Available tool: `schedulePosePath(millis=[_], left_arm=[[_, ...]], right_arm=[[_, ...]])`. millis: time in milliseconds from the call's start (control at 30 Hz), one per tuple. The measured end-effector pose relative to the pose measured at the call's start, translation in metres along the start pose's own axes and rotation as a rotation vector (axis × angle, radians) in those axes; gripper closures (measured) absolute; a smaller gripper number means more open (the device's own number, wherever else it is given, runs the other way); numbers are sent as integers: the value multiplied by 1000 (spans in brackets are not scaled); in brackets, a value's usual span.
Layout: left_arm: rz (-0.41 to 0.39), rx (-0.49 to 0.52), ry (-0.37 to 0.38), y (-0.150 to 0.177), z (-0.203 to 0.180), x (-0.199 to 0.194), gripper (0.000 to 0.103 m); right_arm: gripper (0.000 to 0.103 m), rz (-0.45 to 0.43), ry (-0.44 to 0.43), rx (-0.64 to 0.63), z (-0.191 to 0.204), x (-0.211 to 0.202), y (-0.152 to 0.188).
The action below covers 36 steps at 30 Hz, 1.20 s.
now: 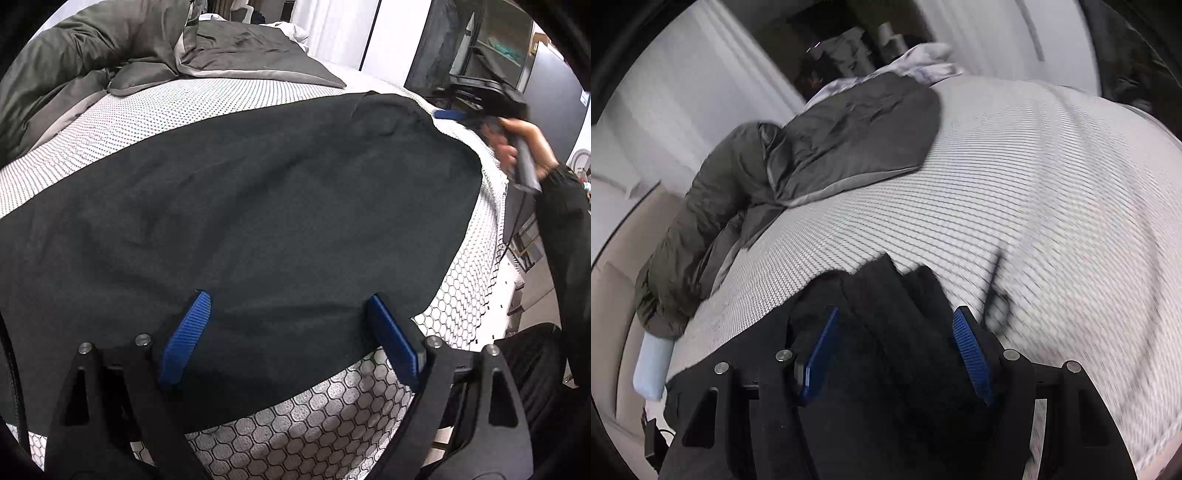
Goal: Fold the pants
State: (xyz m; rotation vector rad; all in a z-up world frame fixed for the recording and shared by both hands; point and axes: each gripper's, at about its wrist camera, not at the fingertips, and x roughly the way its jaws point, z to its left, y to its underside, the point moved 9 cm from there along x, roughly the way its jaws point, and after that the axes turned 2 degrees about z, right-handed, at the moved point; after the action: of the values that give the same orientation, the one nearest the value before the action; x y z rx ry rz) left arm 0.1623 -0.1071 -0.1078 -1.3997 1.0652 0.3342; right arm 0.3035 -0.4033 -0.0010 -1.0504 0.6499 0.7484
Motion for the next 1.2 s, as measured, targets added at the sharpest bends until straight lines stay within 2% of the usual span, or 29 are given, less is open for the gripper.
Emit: schedulePosePath(millis=[67, 133, 167, 200, 233, 267, 300, 333, 400, 500, 567, 633, 667, 700, 767, 800, 833, 867, 900, 1000, 1100, 1200], left_arm=[[2, -1, 2, 2, 3, -1, 16], [3, 0, 3, -4, 10, 4, 13], [4, 5, 2, -3, 12, 3, 12], [4, 11, 1, -1, 13, 4, 12], [4, 13, 4, -4, 14, 7, 10], [6, 11, 7, -8, 16, 12, 10], [8, 10, 9, -8, 17, 12, 10], [6, 11, 12, -9, 18, 13, 10], [6, 13, 16, -8, 18, 13, 10], [8, 11, 20, -8, 20, 13, 10], [14, 7, 19, -10, 19, 14, 9], [23, 1, 22, -12, 21, 15, 8], [24, -3, 22, -12, 21, 15, 8], [21, -10, 18, -13, 22, 14, 8], [5, -37, 29, -17, 22, 7, 8], [-10, -46, 50, -20, 20, 2, 8], [-35, -56, 66, -25, 19, -4, 8], [-67, -65, 81, -32, 17, -11, 8], [-85, -66, 87, -36, 16, -15, 8], [-107, -62, 51, -48, 15, -14, 8], [-69, -61, 44, -50, 14, -2, 8], [-28, -50, 28, -47, 12, 13, 8]], right_arm=[[38, 30, 3, -42, 6, 21, -15], [39, 101, 35, -68, 7, 49, -23], [39, 136, 28, -74, 7, 61, -24], [44, 154, 0, -68, 9, 68, -26], [66, 164, -15, -63, 9, 72, -27], [81, 163, -40, -70, 12, 73, -30], [90, 162, -69, -81, 16, 71, -32], [95, 156, -103, -103, 22, 67, -35], [97, 101, -80, -136, 25, 59, -44], [97, 29, -50, -103, 17, 53, -61], [97, 44, -2, -106, 10, 65, -61], [93, 115, 123, -157, -1, 90, -52], [92, 147, 158, -143, -8, 98, -48], [85, 153, 166, -112, -13, 97, -48], [66, 96, 127, -20, -15, 79, -54], [46, 51, 77, 12, -13, 64, -56], [32, 16, 58, 30, -13, 52, -56], [30, -45, 45, 41, -9, 29, -51], [30, -70, 41, 23, -5, 17, -45], [30, -101, 15, -81, 23, -13, -7], [30, -57, -74, -165, 57, -15, 46], [30, 41, -163, -266, 99, 12, 102]])
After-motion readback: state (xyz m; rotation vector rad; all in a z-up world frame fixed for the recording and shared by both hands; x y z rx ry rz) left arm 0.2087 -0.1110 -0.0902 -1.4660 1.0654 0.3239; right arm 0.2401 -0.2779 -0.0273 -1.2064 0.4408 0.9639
